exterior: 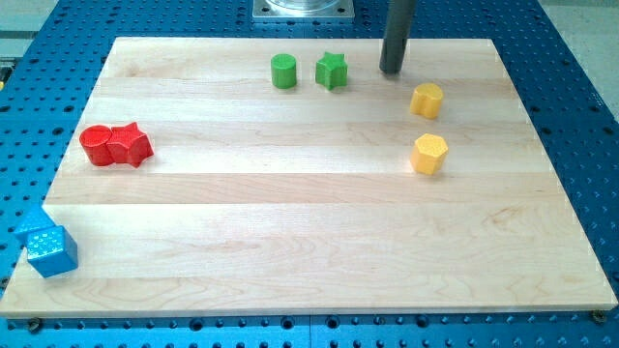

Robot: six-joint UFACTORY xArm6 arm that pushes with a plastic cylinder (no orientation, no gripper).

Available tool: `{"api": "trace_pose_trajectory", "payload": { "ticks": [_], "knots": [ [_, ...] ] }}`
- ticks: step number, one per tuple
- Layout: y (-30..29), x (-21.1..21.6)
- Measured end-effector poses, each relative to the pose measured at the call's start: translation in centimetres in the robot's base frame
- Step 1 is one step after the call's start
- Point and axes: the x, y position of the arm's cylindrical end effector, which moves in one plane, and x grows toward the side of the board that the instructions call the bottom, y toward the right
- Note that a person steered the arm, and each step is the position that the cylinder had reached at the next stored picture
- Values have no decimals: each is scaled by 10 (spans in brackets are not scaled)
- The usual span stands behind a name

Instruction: Move the heart towards the top right corner of the board

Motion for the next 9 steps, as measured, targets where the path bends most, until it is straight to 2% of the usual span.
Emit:
{"api": "trace_pose_trajectory", "payload": {
  "ticks": [1,2,3,5,6,8,9],
  "knots": [
    [-50,44],
    [-21,85],
    [11,99],
    [28,88],
    [51,62],
    [50,49],
    [38,22]
  ]
}}
